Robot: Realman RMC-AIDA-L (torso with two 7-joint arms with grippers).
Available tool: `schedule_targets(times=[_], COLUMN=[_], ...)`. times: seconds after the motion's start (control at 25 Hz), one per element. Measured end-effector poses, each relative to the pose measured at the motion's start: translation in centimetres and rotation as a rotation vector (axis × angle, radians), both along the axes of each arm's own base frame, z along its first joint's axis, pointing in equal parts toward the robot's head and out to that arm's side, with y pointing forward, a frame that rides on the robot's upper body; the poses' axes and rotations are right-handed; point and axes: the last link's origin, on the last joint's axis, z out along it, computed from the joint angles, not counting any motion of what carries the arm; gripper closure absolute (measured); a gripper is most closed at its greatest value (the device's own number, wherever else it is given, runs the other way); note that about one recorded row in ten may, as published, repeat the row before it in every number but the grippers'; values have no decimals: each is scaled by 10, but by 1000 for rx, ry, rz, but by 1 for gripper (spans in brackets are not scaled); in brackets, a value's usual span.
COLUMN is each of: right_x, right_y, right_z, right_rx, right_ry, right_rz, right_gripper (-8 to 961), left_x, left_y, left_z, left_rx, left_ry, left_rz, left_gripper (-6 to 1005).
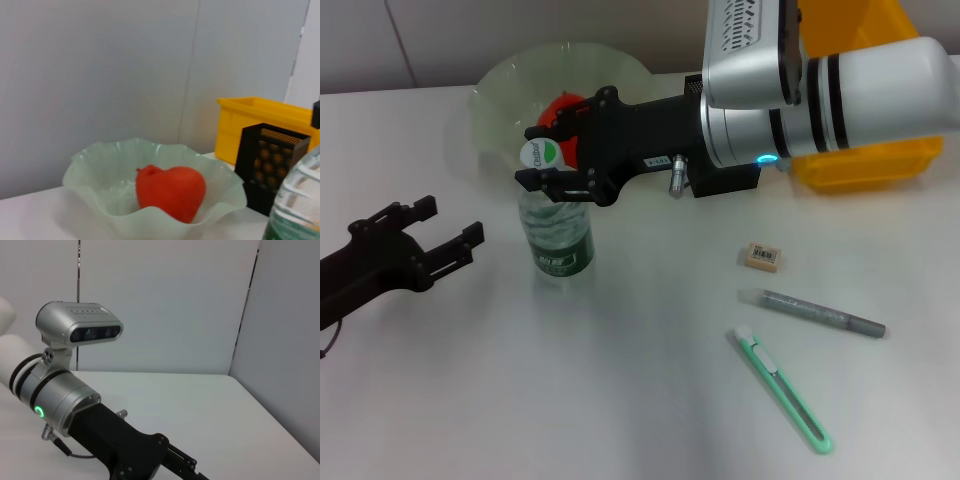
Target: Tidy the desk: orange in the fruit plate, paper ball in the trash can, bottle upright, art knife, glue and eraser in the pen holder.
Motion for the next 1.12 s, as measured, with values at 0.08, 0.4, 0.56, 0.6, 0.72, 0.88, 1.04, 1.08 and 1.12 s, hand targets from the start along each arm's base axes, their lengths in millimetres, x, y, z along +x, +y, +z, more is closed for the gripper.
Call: schedule_targets(times=[0.08,0.4,0.56,0.6,0.72,0.88,1.04,1.08,1.12], right_x=[0,2,2,3,3,3,4,4,4], right_y=[0,0,0,0,0,0,-1,-2,-2], right_z=[0,0,0,0,1,4,5,5,5], right_rx=[0,-1,-1,-2,-5,-10,-22,-27,-31], right_ry=[0,0,1,4,14,50,59,60,60], right_rz=[-1,-4,-7,-14,-26,-45,-53,-55,-55], right_gripper=[521,521,521,521,521,520,520,520,520], left_x=[-2,-4,-5,-5,-4,-5,-6,-6,-6], left_y=[0,3,6,8,8,8,7,7,7], left_z=[2,16,22,24,25,26,25,26,26], left_rx=[8,59,85,91,96,99,101,103,103], left_ry=[0,-5,-12,-15,-15,-16,-19,-20,-20], left_rz=[6,12,19,19,17,22,26,28,28], left_gripper=[223,230,231,231,231,232,233,233,233])
